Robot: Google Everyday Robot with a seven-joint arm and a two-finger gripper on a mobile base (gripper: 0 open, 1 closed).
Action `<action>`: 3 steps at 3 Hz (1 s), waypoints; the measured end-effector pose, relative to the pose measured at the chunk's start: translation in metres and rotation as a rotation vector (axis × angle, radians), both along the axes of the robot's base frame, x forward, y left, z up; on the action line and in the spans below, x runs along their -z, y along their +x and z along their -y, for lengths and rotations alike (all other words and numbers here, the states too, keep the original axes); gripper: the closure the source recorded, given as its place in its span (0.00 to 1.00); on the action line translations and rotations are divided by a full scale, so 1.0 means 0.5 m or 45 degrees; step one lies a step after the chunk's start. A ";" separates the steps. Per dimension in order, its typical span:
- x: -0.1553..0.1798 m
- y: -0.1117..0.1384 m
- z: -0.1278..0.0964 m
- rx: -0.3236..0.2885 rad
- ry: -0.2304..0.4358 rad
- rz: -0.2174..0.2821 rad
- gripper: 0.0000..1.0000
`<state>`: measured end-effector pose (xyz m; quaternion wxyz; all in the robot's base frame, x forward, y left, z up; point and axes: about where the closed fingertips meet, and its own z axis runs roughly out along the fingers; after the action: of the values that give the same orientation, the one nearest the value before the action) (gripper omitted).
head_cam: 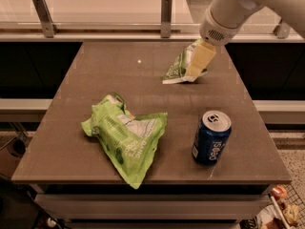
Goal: Pick green jalapeno chip bag
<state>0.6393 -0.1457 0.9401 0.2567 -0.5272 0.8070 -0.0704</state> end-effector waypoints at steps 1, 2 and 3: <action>0.027 0.068 -0.035 -0.006 -0.046 -0.013 0.00; 0.061 0.125 -0.043 0.011 -0.066 -0.037 0.00; 0.096 0.175 -0.029 0.024 -0.056 -0.079 0.00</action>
Offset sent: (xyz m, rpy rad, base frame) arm 0.0979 0.0238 -0.0491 -0.0671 0.0480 -0.0313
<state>0.7268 -0.1312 0.8920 0.2193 -0.5269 0.8178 -0.0742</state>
